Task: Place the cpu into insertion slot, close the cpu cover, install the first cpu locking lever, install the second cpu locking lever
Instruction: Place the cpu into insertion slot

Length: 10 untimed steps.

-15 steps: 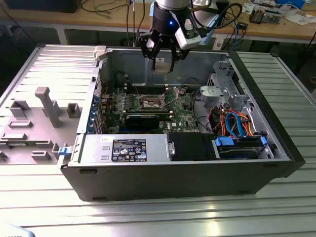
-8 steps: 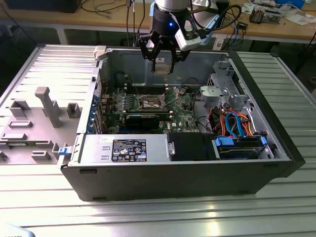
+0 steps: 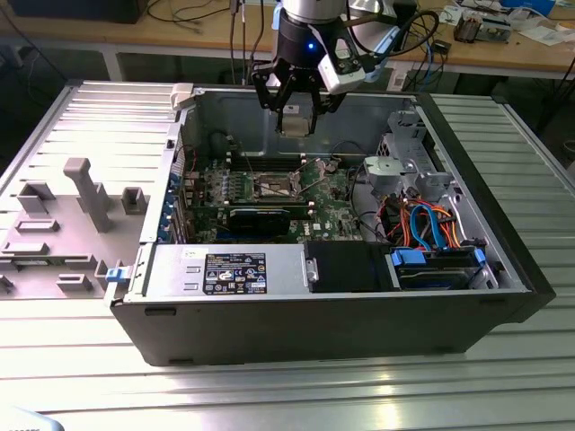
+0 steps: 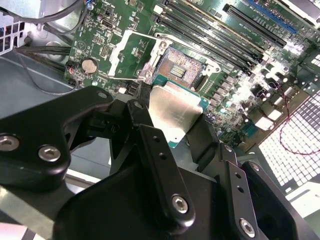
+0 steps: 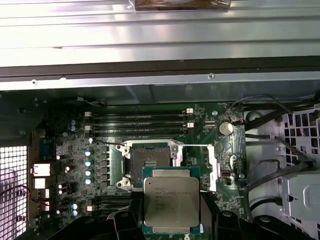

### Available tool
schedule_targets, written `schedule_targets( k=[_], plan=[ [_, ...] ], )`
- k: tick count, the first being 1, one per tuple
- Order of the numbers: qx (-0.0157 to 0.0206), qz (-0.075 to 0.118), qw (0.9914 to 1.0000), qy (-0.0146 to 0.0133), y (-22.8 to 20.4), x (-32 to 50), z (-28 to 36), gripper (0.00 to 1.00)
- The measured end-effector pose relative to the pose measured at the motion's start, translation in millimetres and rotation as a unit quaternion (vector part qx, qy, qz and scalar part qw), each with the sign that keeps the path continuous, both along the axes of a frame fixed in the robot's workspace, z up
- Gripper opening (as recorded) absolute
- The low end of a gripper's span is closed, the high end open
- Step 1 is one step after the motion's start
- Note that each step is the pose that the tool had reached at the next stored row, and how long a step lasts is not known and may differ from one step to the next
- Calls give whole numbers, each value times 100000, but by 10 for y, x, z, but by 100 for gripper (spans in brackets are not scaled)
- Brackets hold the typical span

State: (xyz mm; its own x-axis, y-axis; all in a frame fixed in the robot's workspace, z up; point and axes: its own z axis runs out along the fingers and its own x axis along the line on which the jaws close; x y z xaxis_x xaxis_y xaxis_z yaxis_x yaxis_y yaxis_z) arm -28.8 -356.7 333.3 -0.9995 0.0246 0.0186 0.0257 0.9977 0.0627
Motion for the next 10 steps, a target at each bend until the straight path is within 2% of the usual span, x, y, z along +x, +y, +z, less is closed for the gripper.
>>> schedule_targets(
  k=[10],
  plan=[
    [-82,-151,100000,4,-1,0,-12,54]
  ],
)
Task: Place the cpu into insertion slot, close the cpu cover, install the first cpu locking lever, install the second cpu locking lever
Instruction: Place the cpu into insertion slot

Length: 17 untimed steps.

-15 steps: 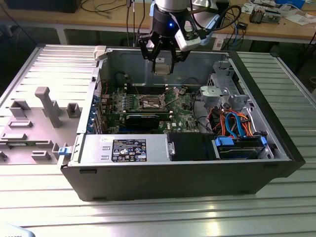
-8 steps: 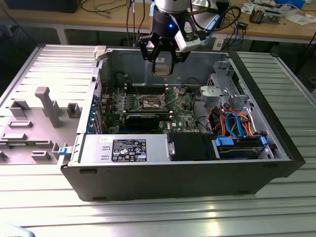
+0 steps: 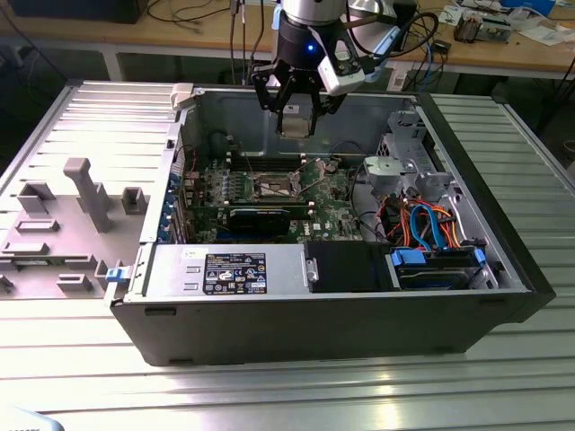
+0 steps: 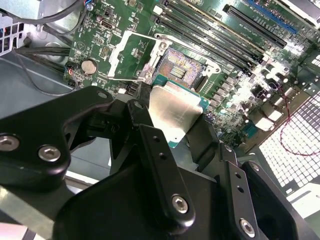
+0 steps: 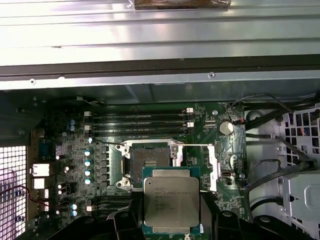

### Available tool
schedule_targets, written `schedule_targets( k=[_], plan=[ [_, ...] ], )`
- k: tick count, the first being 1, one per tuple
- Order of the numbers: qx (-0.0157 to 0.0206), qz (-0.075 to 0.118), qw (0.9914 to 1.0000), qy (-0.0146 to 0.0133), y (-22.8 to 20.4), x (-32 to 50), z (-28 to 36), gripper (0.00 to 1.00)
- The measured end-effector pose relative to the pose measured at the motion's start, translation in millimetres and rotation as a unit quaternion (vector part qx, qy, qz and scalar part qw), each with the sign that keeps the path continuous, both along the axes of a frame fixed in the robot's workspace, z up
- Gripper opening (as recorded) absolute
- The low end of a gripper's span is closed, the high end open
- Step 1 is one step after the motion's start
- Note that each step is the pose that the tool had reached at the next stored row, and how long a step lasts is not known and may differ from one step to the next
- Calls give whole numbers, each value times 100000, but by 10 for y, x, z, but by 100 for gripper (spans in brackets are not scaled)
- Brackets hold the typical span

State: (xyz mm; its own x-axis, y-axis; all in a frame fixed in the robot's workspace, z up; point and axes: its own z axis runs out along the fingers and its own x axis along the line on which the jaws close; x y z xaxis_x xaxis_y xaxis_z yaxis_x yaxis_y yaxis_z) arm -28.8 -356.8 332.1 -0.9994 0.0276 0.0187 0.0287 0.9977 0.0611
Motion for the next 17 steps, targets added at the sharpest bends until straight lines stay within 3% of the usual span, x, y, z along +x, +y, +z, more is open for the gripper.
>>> schedule_targets(
  k=[17],
  plan=[
    [-9,-311,100000,1,0,0,-4,54]
  ],
)
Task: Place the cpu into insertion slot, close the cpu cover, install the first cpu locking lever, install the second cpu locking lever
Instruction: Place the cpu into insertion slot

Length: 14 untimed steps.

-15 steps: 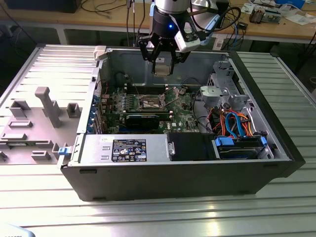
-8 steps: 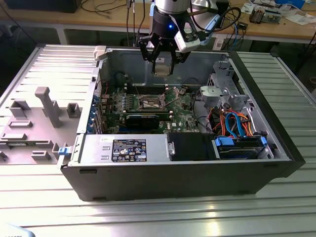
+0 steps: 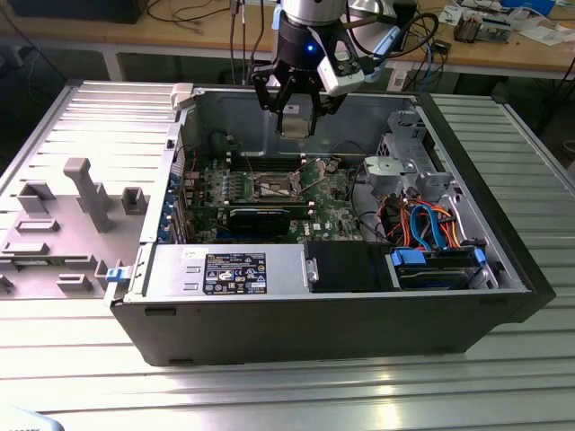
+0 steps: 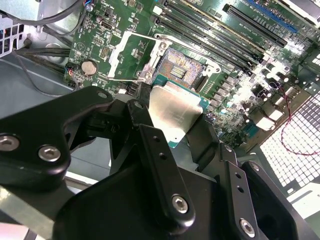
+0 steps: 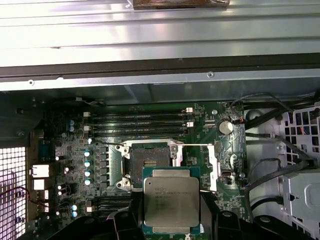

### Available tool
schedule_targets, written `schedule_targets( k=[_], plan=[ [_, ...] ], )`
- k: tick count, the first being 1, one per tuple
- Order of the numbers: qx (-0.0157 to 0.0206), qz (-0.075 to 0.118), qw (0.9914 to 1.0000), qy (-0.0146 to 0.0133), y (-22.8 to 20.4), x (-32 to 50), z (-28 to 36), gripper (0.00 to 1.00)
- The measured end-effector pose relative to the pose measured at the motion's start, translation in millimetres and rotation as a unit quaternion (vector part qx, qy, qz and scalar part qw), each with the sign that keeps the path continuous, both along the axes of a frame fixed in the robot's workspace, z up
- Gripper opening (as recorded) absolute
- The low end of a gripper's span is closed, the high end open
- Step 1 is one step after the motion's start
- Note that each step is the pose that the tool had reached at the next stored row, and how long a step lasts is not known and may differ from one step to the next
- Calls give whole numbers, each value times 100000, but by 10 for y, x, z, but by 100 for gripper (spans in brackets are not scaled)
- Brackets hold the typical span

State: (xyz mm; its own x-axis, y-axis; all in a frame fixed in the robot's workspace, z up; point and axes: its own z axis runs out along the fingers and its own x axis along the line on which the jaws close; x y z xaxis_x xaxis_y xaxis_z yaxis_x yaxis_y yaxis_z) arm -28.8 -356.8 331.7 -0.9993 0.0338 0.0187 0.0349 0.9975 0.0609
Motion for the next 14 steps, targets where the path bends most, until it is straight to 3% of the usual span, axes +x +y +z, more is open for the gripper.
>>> schedule_targets(
  k=[14],
  plan=[
    [-115,-1542,99988,-3,0,0,-1,54]
  ],
)
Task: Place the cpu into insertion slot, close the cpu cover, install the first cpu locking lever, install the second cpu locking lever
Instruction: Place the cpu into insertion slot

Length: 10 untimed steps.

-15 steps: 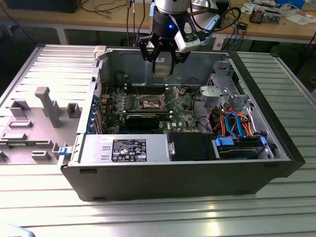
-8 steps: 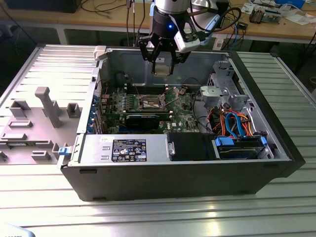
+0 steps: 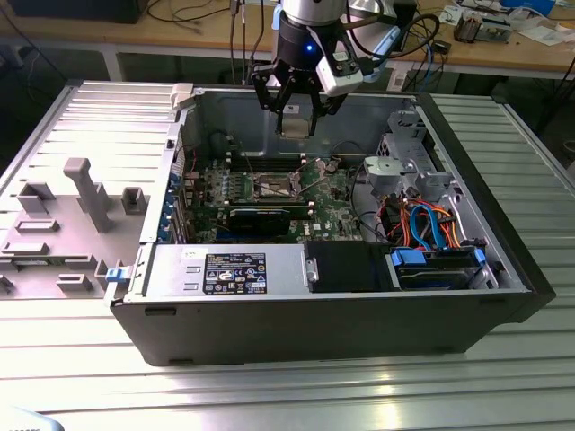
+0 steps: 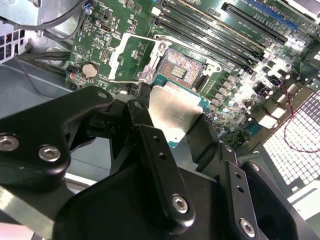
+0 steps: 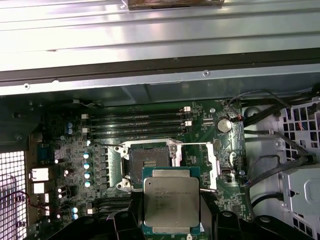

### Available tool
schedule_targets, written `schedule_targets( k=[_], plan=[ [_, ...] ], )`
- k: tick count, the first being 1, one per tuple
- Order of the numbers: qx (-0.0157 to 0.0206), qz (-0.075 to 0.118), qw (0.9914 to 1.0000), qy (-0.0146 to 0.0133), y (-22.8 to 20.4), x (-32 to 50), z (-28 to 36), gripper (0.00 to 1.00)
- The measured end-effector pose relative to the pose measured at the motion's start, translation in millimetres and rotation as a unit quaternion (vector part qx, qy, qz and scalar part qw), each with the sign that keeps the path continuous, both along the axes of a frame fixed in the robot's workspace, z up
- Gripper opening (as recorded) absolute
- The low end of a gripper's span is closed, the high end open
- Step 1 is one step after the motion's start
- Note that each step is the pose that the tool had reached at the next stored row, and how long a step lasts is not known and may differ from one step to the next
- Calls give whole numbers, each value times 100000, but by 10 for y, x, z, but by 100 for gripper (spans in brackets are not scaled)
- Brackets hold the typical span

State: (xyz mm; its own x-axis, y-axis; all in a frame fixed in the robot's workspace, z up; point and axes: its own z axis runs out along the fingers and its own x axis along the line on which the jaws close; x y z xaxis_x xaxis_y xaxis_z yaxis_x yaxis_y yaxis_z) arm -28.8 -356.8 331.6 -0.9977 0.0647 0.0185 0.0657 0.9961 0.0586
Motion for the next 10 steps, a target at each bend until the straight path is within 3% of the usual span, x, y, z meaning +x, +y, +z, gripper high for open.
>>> schedule_targets(
  k=[10],
  plan=[
    [-58,-202,100000,0,0,0,0,54]
  ],
)
